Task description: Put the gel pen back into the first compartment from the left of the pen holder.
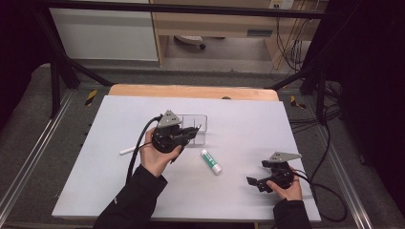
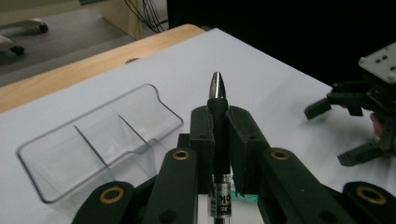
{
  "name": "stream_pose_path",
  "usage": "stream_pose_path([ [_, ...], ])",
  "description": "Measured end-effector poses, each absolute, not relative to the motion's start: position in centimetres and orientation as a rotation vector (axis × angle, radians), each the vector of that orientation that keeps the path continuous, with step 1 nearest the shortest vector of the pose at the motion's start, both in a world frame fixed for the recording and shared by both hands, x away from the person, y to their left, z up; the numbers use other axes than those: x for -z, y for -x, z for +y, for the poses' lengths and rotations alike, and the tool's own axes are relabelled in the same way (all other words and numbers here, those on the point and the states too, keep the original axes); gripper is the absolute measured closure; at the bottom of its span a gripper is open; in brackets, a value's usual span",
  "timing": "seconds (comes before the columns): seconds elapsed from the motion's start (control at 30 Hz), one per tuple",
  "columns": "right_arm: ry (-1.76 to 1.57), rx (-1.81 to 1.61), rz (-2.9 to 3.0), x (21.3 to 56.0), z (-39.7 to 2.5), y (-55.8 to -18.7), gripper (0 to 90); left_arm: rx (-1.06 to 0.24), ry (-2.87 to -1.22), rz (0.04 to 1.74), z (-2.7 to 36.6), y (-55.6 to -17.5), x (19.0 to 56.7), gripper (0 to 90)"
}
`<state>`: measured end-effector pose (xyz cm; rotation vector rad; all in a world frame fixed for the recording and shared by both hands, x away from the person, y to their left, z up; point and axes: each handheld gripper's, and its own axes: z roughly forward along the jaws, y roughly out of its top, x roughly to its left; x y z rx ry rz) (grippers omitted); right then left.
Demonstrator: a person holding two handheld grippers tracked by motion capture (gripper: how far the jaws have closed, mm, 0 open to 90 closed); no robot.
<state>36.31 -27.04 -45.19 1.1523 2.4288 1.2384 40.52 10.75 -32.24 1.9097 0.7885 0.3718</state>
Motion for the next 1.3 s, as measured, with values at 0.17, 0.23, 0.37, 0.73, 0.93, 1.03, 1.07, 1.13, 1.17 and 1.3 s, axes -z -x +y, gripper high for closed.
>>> stream_pose_path([
  [0.17,-1.152,-1.238,2.428,45.2,-27.1,-36.3,0.5,-0.392,-1.862,0.812,11.5,-41.6,31.8,79.8],
  [0.23,-1.153,-1.235,2.428,45.2,-27.1,-36.3,0.5,-0.406,-1.850,0.813,11.7,-41.9,31.6,79.8],
  [0.37,-1.153,-1.234,2.428,45.2,-27.1,-36.3,0.5,-0.437,-1.825,0.816,11.9,-42.6,30.9,79.8],
  [0.73,-1.152,-1.232,2.431,45.2,-27.1,-36.3,0.5,-0.484,-1.760,0.831,12.3,-45.1,30.3,79.8],
  [0.93,-1.156,-1.236,2.431,45.2,-27.0,-36.3,0.5,-0.510,-1.731,0.846,12.6,-46.4,30.3,79.8],
  [1.03,-1.155,-1.233,2.433,45.2,-27.0,-36.3,0.5,-0.515,-1.716,0.853,12.6,-47.2,30.4,79.8],
  [1.07,-1.155,-1.233,2.433,45.2,-27.0,-36.3,0.5,-0.515,-1.714,0.854,12.7,-47.5,30.5,79.7],
  [1.13,-1.150,-1.234,2.429,45.2,-27.1,-36.3,0.5,-0.535,-1.710,0.871,12.8,-48.3,30.8,79.7],
  [1.17,-1.150,-1.234,2.429,45.2,-27.1,-36.3,0.5,-0.535,-1.710,0.871,12.8,-48.3,30.8,79.7],
  [1.3,-1.152,-1.234,2.431,45.2,-27.0,-36.3,0.5,-0.532,-1.694,0.890,13.0,-49.2,31.2,79.7],
])
